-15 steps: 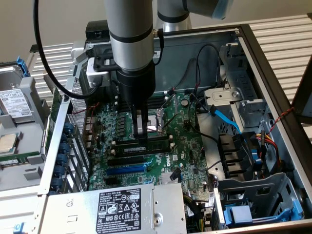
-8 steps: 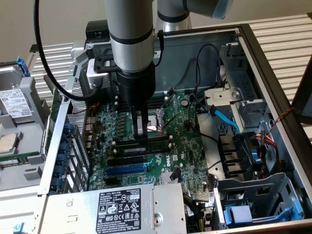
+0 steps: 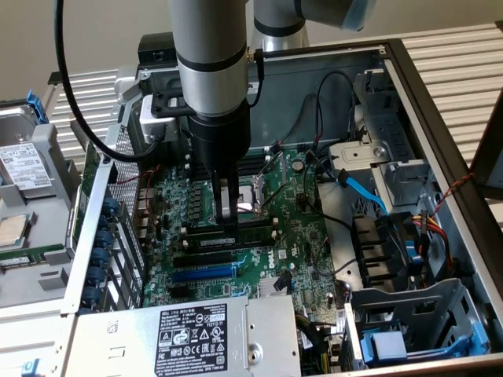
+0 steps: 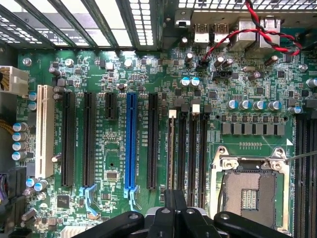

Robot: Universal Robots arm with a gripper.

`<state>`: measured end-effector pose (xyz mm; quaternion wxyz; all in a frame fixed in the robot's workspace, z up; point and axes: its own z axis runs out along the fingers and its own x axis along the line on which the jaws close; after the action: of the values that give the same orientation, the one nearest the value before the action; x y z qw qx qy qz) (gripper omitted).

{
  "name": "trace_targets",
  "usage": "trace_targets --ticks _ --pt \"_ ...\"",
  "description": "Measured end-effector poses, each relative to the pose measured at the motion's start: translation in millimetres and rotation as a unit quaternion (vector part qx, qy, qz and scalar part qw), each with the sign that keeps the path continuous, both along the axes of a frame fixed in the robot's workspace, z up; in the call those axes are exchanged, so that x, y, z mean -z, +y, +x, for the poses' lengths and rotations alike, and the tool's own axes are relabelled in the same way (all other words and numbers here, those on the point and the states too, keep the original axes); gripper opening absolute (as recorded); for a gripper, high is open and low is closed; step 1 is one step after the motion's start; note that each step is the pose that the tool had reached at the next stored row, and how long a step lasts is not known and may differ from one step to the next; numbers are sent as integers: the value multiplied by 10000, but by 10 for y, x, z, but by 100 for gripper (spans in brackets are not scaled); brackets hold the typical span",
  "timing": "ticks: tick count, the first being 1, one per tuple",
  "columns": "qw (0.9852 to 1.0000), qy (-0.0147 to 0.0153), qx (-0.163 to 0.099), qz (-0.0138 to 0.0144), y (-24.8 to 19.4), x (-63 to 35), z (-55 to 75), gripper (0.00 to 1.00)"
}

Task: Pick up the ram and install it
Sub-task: 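Press down the ram until it locks into place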

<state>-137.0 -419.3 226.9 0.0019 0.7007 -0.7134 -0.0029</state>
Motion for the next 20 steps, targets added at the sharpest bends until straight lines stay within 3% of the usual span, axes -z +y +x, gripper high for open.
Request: trace_targets --ticks 12,20 --pt "10000 0 0 5 -2 -162 -1 11" --pt "10000 0 0 9 -2 -183 -1 11"
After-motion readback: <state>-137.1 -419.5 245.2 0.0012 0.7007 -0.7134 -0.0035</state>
